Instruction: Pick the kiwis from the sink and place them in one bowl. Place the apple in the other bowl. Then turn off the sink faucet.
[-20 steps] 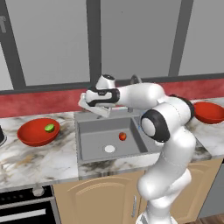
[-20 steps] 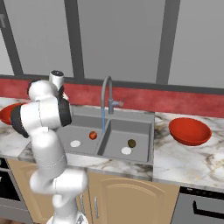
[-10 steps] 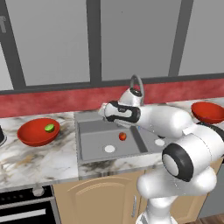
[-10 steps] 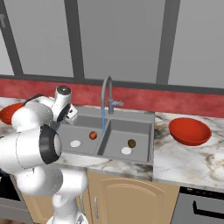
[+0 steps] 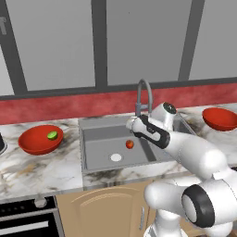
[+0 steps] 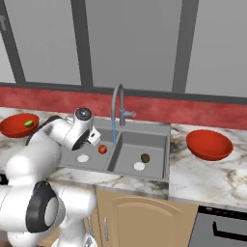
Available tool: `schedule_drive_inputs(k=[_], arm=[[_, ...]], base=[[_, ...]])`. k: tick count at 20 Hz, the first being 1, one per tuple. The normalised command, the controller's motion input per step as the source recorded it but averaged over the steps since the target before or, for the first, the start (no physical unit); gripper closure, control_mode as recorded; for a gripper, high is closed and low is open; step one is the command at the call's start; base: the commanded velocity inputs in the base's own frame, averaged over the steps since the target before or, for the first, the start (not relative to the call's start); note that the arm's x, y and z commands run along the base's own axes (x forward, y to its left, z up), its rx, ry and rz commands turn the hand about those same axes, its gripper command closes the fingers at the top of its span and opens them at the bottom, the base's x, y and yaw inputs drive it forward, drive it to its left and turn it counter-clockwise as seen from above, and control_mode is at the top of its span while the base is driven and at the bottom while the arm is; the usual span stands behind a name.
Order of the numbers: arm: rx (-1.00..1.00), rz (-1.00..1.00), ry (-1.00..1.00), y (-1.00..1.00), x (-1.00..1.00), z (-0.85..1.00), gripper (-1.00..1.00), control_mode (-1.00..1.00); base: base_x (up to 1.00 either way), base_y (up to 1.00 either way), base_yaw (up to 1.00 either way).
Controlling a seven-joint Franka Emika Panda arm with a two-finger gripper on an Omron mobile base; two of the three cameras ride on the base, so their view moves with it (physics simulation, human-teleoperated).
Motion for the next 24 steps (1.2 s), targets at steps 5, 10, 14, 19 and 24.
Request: schedule_drive_inputs(k=[5, 10, 14, 19, 24], arm=[[-0.10, -0.10, 0.00, -0.78, -0.01, 0.10, -1.00, -1.00], [-0.03, -0.09, 0.06, -0.96, 0.00, 0.06, -1.00, -1.00], [0.07, -0.05, 0.15, -1.00, 0.00, 0.00, -1.00, -1.00], [0.14, -0.01, 0.16, -0.86, 0.01, 0.00, -1.00, -1.00], [0.04, 0.00, 0.15, -0.45, 0.18, -0.02, -1.00, -1.00]], base=[[0.00, 0.00, 0.00], [0.00, 0.00, 0.00], [0.00, 0.00, 0.00], [0.00, 0.00, 0.00], [0.00, 0.00, 0.00]])
